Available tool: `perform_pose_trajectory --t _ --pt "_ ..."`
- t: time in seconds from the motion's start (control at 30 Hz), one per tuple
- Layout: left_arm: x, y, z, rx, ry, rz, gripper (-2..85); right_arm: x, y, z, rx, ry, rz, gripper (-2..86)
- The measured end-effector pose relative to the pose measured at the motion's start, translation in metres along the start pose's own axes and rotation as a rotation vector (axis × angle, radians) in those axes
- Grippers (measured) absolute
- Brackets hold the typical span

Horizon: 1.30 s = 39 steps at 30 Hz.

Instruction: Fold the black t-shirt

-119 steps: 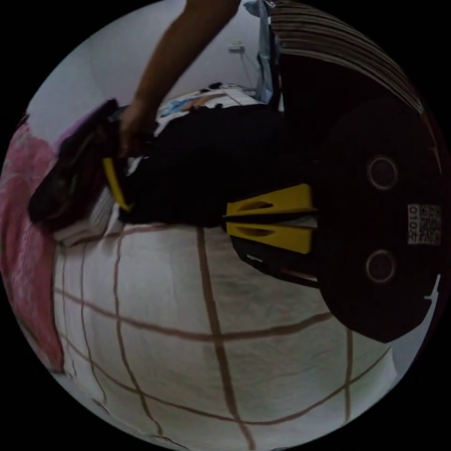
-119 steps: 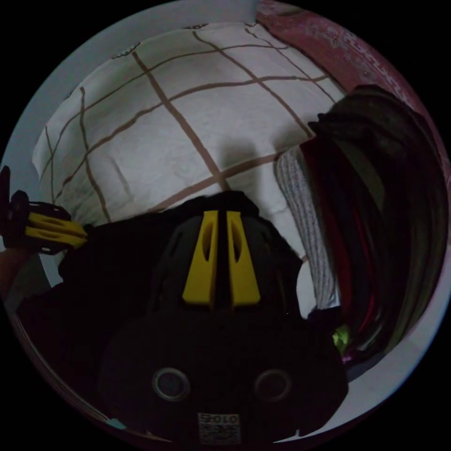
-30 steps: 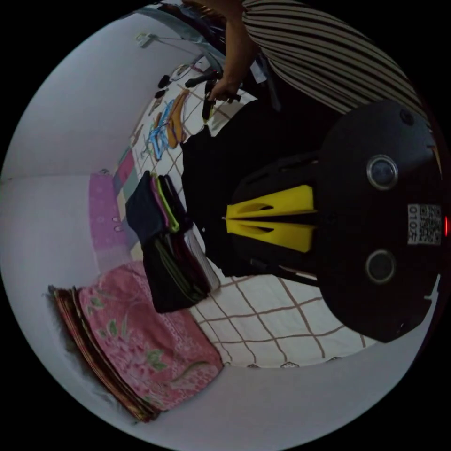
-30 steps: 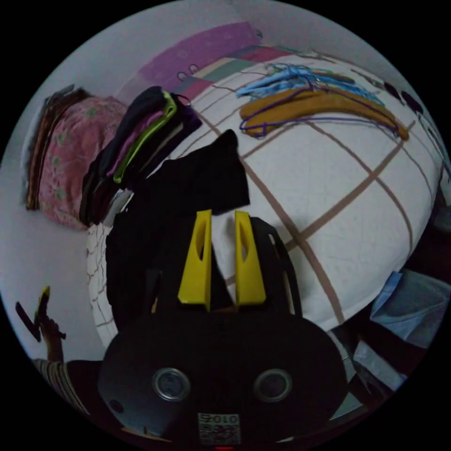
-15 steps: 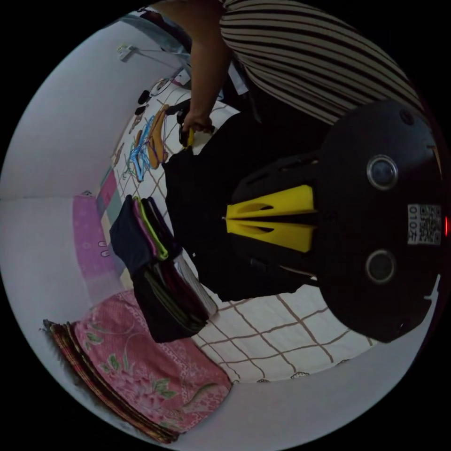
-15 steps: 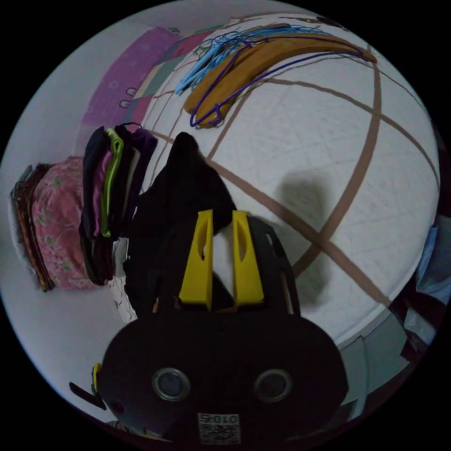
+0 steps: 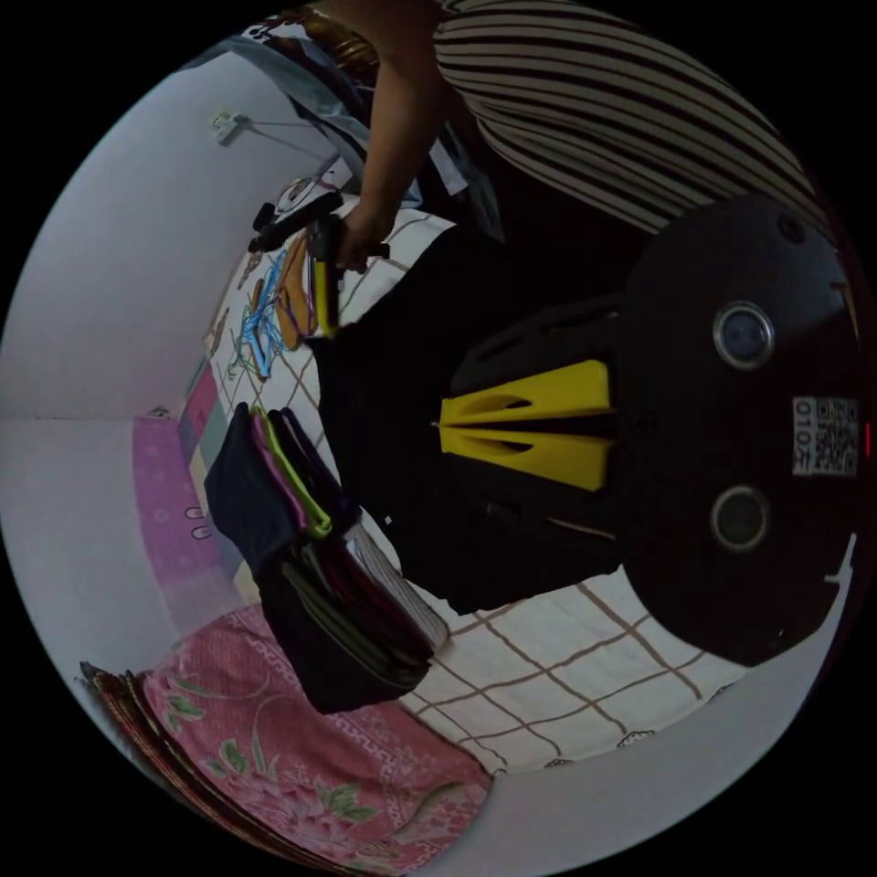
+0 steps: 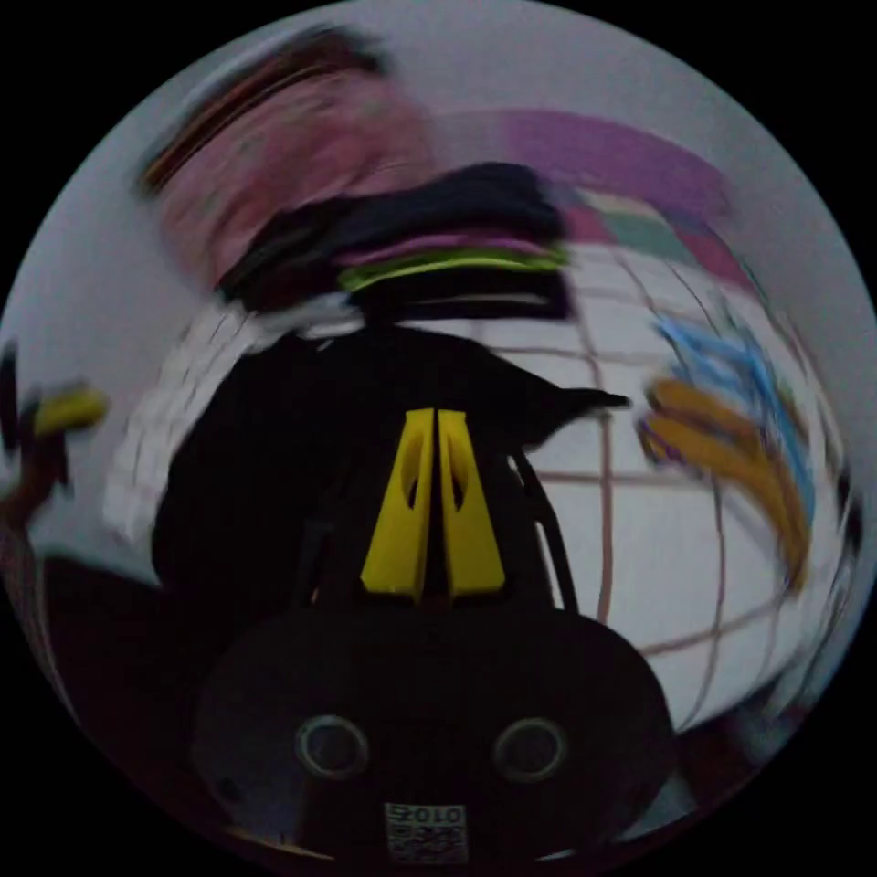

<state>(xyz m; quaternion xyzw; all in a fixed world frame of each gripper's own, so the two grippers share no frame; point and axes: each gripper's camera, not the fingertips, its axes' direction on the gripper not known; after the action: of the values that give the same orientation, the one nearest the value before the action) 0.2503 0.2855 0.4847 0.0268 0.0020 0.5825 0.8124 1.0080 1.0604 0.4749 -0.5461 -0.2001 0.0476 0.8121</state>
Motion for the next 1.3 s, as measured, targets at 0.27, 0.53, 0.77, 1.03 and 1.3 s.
perform_pose_trajectory --t 0.27,0.53,0.77,1.03,1.3 --pt "-0.012 -0.073 0.051 -0.055 -0.008 0.028 0.2 -0.064 0.008 0.077 -0.315 0.05 -0.397 3.6" --pt "-0.045 -0.17 0.16 -0.177 0.149 0.042 4.0 -0.042 0.008 0.067 -0.266 -0.073 -0.183 3.4" --pt "-0.066 -0.275 0.279 -0.252 0.194 0.106 6.5 -0.036 0.008 0.066 -0.256 -0.13 -0.062 3.4" --pt "-0.097 -0.332 0.361 -0.37 0.292 0.053 2.4 -0.046 0.009 0.067 -0.288 -0.082 -0.05 3.5" --pt "-0.142 -0.359 0.389 -0.34 0.461 -0.163 0.2 -0.048 0.028 0.067 -0.314 -0.042 -0.008 3.4"
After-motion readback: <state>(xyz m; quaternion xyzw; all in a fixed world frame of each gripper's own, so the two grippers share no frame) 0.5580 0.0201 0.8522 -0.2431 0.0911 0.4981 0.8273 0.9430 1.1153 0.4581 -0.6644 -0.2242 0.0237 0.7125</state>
